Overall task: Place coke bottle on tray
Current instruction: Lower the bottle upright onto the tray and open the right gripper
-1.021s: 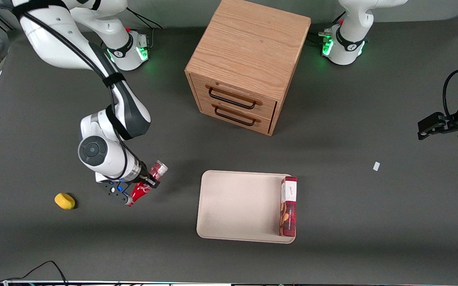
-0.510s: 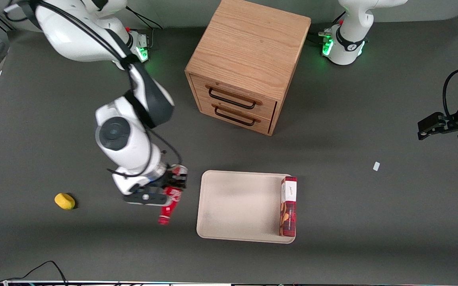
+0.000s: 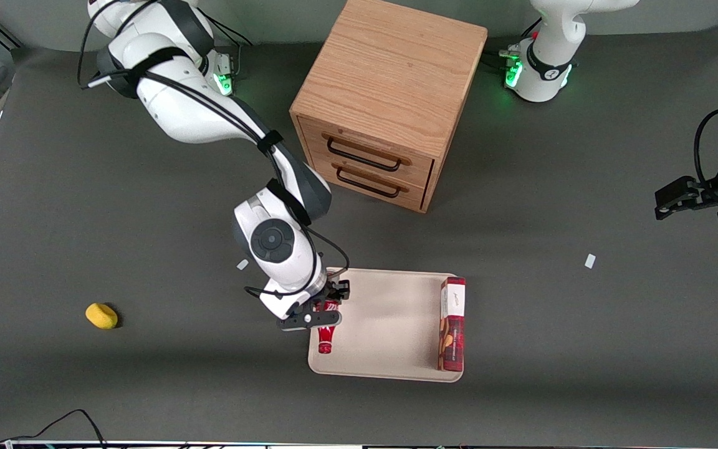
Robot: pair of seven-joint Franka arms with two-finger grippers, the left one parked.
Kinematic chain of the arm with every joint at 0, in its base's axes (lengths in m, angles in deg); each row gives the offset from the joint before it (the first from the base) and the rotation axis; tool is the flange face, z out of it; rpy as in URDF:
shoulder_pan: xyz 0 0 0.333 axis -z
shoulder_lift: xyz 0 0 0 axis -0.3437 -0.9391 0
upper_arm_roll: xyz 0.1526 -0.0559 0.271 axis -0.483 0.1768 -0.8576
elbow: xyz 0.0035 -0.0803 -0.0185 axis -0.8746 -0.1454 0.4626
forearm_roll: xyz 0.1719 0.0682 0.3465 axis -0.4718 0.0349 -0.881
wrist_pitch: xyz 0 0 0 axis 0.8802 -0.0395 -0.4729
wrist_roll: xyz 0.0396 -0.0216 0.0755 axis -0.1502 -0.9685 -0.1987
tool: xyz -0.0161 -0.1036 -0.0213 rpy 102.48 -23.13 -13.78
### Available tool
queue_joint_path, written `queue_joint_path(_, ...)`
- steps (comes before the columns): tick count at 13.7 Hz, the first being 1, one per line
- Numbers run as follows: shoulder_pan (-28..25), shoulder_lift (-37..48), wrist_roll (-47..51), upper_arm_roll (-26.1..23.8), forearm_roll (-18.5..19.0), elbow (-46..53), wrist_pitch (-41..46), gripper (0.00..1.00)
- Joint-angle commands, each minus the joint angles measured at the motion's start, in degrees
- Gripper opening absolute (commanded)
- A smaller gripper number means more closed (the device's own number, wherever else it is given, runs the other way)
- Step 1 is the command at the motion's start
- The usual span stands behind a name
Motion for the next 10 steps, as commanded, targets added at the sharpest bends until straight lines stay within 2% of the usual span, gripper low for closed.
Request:
queue_joint_path(1,-0.1,-3.7,-0.8,0.2,0.9,3.6,-1.8,0.24)
queue_joint_path(3,-0.4,-5.3,-0.3,0.2,0.9,3.5,-4.1,0.27)
queue_joint_path(5,-0.1,-6.2,-0.2,0.2,0.8,3.5,-5.8,0.38)
queue_joint_path(6,-0.2,-6.6,0.3,0.2,0.8,3.5,-6.2,0.59)
queue_joint_path(8,-0.5,-6.7,1.8,0.7,0.9,3.4,-6.7,0.93)
queue_joint_path(9,-0.7,-6.7,1.8,1.4,0.9,2.5,-7.8,1.0)
queue_joint_path(10,-0.6,-6.6,1.8,1.6,0.9,1.3,-9.9,1.0)
